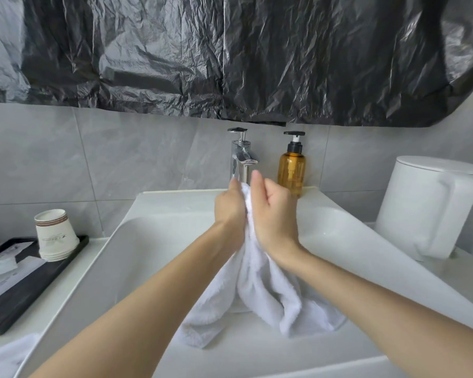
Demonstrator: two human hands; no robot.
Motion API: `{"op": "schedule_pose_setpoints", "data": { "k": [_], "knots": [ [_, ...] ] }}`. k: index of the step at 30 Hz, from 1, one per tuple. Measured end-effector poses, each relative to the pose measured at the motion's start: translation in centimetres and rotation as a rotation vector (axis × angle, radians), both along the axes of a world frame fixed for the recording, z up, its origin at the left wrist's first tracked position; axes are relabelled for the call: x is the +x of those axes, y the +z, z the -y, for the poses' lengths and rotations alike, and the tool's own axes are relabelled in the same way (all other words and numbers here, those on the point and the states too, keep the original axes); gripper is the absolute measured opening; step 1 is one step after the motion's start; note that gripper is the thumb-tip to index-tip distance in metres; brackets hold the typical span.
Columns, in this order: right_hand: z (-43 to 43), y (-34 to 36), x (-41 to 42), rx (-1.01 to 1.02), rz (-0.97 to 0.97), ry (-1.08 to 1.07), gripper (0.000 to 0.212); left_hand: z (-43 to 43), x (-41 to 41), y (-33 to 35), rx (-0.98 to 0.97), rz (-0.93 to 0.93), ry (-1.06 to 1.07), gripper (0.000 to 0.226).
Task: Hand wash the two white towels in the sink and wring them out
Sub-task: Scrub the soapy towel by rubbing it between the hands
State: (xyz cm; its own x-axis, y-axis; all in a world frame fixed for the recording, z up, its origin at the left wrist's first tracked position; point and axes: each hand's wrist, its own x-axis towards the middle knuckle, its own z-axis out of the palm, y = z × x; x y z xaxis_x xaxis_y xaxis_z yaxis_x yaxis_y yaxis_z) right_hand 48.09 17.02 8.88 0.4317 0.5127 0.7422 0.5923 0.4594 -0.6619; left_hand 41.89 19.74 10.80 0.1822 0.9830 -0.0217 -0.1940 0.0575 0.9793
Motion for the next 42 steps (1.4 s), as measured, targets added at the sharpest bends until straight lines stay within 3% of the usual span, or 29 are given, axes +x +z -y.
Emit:
{"op": "schedule_pose_setpoints", "data": {
  "k": [4, 9, 13, 17, 21, 25, 29, 33, 37, 42],
  "knots": [
    [-1.9, 1.3, 1.0, -0.102, -0.116, -0.071, 0.054, 0.4, -0.5, -0.1, 0.001, -0.013, -0.054, 0.042],
    [0.1, -0.1, -0.9, 0.041, 0.091, 0.039, 0.052, -0.1, -0.9, 0.2, 0.036, 0.004, -0.001, 0.045],
    [-1.6, 1.3, 1.1, -0.060, -0.126, -0.106, 0.054, 0.8, -0.3, -0.1, 0.073, -0.007, -0.045, 0.041],
    [0.0, -0.3, -0.4, 0.070, 0.033, 0.022, 0.051, 0.3, -0.5, 0.0, 0.127, -0.026, -0.032, 0.040],
    [-1.8, 1.4, 0.9, -0.051, -0.174, -0.046, 0.053, 0.6, -0.6, -0.2, 0.151, 0.020, -0.066, 0.041],
    [0.0, -0.4, -0.4, 0.061, -0.009, 0.041, 0.052, 0.2, -0.7, -0.2, 0.143, 0.003, -0.064, 0.040],
    [-1.6, 1.5, 1.0, -0.036, -0.193, -0.067, 0.055, 0.5, -0.5, -0.3, 0.141, 0.025, -0.090, 0.039],
    [0.1, -0.4, -0.7, 0.057, -0.003, 0.039, 0.051, 0.1, -0.9, -0.1, 0.119, 0.018, -0.049, 0.037],
    [-1.6, 1.4, 1.0, -0.037, -0.211, -0.054, 0.055, 0.6, -0.4, -0.5, 0.097, 0.049, -0.064, 0.039],
    [0.0, -0.5, -0.8, 0.033, -0.007, 0.018, 0.052, 0.3, -0.8, -0.4, 0.055, 0.095, -0.022, 0.041]
  ]
}}
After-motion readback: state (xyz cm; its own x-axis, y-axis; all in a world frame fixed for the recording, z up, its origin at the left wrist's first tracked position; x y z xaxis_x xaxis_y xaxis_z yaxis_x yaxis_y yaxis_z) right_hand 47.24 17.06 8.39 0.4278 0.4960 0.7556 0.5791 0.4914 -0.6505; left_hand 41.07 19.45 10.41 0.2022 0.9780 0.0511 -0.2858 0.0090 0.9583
